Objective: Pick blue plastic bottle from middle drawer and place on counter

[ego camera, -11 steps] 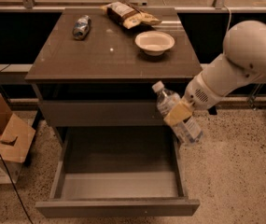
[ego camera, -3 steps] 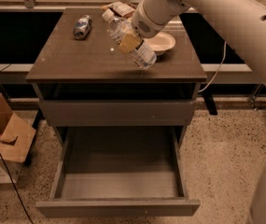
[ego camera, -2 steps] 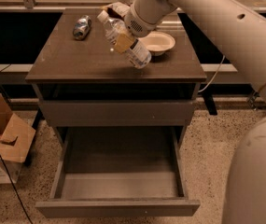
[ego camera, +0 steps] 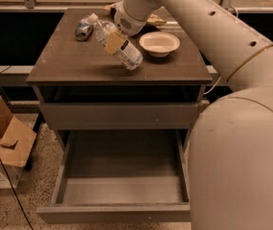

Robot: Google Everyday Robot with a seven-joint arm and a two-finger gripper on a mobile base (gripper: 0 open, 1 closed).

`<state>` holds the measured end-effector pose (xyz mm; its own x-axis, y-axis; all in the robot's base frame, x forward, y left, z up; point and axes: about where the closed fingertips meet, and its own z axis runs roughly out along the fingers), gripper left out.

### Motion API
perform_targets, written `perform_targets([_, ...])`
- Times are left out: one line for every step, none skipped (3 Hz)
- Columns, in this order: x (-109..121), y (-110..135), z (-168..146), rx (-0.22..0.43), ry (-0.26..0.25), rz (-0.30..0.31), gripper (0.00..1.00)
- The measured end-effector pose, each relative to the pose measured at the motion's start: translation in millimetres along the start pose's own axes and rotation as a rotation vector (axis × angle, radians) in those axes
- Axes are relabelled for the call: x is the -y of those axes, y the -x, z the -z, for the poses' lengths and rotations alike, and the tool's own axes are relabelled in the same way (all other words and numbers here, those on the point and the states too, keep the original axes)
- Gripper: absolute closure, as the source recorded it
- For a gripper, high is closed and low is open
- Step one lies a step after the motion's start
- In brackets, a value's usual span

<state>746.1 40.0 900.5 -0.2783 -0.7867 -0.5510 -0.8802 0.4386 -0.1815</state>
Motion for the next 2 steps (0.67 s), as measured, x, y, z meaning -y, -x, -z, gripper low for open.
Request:
perform_targets([-0.4, 0.0, -1.3, 0.000, 0.001, 0.001, 0.01])
perform_targets([-0.7, -0.3, -1.7, 0.000, 0.001, 0.001, 0.00])
